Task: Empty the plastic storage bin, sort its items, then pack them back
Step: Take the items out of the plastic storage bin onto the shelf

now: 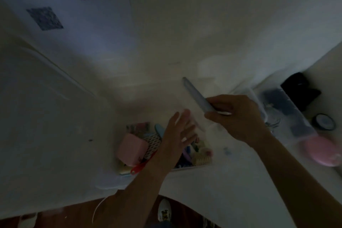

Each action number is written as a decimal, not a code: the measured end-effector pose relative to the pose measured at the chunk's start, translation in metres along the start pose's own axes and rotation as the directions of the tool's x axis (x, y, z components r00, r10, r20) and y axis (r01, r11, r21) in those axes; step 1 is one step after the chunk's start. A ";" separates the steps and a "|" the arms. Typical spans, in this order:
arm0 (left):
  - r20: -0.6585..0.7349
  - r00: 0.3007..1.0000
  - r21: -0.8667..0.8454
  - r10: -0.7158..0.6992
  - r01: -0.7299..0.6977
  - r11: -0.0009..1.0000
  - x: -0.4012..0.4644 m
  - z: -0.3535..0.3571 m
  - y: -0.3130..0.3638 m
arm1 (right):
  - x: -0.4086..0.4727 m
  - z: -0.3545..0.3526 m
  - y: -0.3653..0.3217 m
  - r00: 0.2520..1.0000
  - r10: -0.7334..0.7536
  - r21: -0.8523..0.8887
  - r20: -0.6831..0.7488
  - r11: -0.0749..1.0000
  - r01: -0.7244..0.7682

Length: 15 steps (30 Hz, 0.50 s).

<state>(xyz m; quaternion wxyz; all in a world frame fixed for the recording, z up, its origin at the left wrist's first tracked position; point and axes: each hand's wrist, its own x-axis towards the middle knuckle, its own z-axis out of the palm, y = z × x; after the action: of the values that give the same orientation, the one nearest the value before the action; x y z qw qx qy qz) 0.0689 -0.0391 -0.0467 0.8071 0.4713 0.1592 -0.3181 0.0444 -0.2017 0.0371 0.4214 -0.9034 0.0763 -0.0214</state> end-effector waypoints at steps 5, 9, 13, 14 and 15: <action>0.199 0.973 -0.040 0.117 -0.111 0.993 -0.035 0.031 0.004 | -0.039 -0.052 -0.005 0.998 -0.009 0.306 0.057 0.952 -0.009; 0.339 0.940 -0.118 -0.020 0.064 0.991 -0.045 0.057 -0.020 | -0.097 -0.086 0.018 0.993 -0.069 0.251 0.098 0.967 0.043; 0.411 0.907 0.046 -0.086 0.074 0.996 -0.055 0.092 -0.072 | -0.161 -0.109 0.054 0.955 -0.291 0.043 -0.061 0.955 0.294; 0.413 0.906 0.091 -0.095 0.063 0.994 -0.061 0.101 -0.084 | -0.173 -0.117 0.064 0.955 -0.292 0.071 -0.057 0.953 0.295; 0.415 0.902 0.133 -0.120 0.070 0.989 -0.065 0.108 -0.096 | -0.183 -0.126 0.077 0.960 -0.275 0.114 -0.044 0.954 0.278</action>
<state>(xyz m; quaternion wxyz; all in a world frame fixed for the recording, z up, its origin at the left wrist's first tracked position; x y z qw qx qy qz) -0.0483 -0.1427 -0.0189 0.7775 0.4288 -0.0145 -0.4598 -0.1588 -0.3170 0.0639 0.4664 -0.8780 -0.0466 -0.0972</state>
